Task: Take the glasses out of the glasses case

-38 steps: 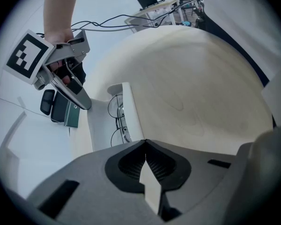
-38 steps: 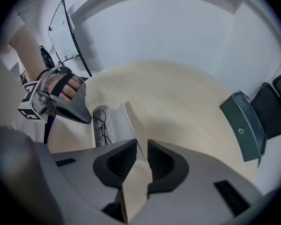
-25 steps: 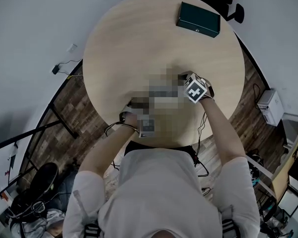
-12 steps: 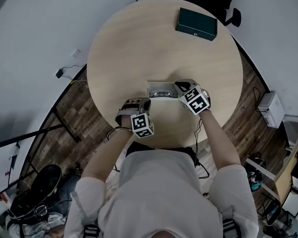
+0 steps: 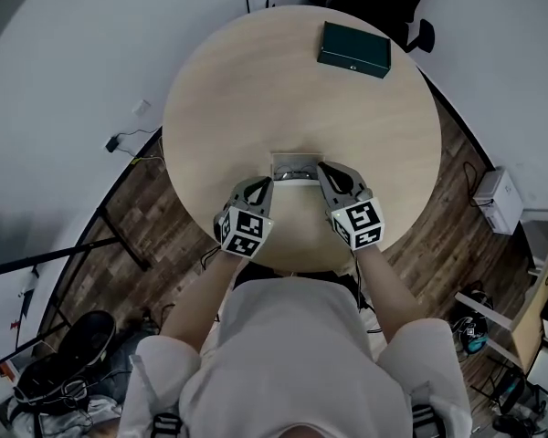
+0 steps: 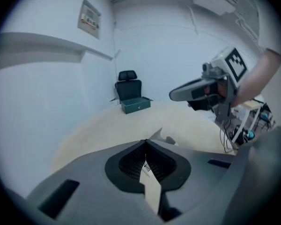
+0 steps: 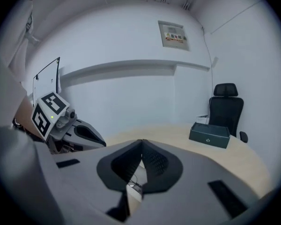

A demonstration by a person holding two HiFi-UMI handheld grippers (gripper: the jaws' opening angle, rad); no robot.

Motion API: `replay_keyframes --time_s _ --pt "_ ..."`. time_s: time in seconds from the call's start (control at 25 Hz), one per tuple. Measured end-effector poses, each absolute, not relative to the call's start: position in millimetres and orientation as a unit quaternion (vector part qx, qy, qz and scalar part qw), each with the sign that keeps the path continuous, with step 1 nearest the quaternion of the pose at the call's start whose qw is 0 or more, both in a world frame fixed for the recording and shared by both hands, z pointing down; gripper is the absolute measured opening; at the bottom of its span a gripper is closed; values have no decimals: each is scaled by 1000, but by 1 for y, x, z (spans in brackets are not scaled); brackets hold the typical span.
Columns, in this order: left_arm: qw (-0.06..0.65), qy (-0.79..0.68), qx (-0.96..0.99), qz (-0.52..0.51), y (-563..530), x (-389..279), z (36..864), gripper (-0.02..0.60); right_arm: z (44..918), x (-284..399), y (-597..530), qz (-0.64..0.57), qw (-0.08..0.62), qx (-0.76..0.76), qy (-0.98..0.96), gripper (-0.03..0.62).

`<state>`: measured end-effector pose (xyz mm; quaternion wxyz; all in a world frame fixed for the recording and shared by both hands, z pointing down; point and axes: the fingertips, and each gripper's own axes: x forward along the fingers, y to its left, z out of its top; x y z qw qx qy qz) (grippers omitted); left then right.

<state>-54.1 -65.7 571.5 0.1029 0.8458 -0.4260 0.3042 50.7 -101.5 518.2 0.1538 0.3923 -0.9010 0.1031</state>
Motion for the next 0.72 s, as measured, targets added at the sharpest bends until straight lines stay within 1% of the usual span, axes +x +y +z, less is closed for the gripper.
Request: replay_keyframes --time_s 0.16,0.36,0.72 --pt "132 -467 845 225 -67 -62 539 9 498 54 -83 105 111 426 -892 12" --pt "138 -498 847 120 -60 -72 503 9 491 58 -60 109 99 463 -874 12" --pt "112 -540 827 110 -44 -89 489 9 493 55 -42 117 97 486 -860 12"
